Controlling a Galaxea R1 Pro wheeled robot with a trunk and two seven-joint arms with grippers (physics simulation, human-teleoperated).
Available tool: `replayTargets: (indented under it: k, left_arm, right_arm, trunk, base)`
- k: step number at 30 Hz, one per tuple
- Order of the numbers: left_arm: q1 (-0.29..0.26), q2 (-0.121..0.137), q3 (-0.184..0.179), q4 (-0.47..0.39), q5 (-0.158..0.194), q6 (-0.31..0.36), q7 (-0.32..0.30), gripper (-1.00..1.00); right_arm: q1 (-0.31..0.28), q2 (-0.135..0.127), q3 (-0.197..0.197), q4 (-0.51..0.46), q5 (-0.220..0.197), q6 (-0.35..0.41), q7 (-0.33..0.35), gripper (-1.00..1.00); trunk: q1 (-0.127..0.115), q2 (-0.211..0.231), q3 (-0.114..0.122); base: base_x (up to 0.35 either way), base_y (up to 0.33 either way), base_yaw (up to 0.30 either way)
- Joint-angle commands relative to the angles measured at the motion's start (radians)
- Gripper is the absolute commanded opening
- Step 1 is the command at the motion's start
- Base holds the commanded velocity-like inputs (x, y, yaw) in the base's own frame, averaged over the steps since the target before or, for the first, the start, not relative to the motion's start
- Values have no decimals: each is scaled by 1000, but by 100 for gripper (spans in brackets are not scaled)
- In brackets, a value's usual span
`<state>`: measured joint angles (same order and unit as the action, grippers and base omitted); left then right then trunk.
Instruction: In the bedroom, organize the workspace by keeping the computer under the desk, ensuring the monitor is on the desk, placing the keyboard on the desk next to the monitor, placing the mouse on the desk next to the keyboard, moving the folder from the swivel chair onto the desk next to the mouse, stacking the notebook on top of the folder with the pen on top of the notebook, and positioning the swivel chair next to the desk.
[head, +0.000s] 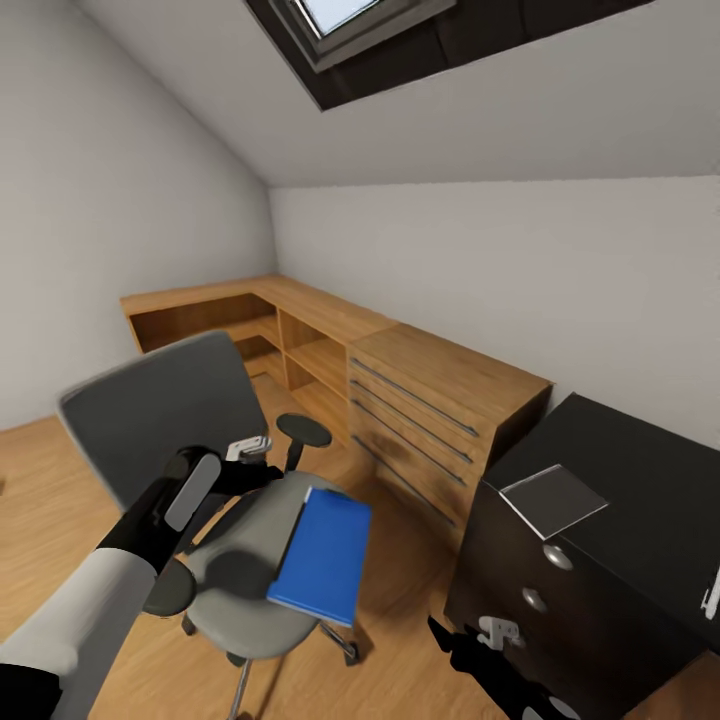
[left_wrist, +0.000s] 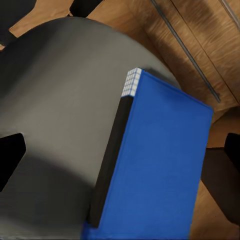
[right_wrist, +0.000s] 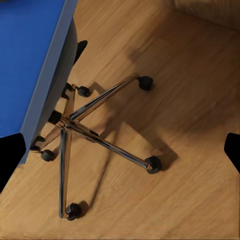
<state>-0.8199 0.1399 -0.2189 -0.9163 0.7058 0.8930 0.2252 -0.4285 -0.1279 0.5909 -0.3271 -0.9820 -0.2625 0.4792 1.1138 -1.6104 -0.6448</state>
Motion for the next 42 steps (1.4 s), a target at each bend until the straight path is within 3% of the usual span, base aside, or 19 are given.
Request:
replayTargets:
  k: [1,8,17,25,42]
  left_arm:
    - [-1,1,-4,-1,11,2,10,100]
    - [-1,2,-2,-1,12,5,7,100]
    - [-1,5,-2,-1,12,7,8,100]
    - [-1,4,-2,-1,12,6,8,100]
    - [-1,17,3,-10,9,6,6,100]
  right_arm:
    - [-1,0,8,2,-11,-4,2,100]
    - [-1,5,13,2,-10,-4,1,100]
    - [-1,35,8,5,-10,-17,-5,100]
    - [-1,38,7,5,-9,-23,-4,100]
    - [-1,35,6,5,-10,-26,-3,100]
  trunk:
    - [-1,-1,-1]
    - [-1,-1,-1]
    - [-1,-1,-5]
    - [-1,-1,-9]
    - [-1,-1,-9]
  base:
    - [-313,0,0]
    - [-179,0,11]
    - [-21,0,189]
    - [-2,0,157]
    - [0,0,11]
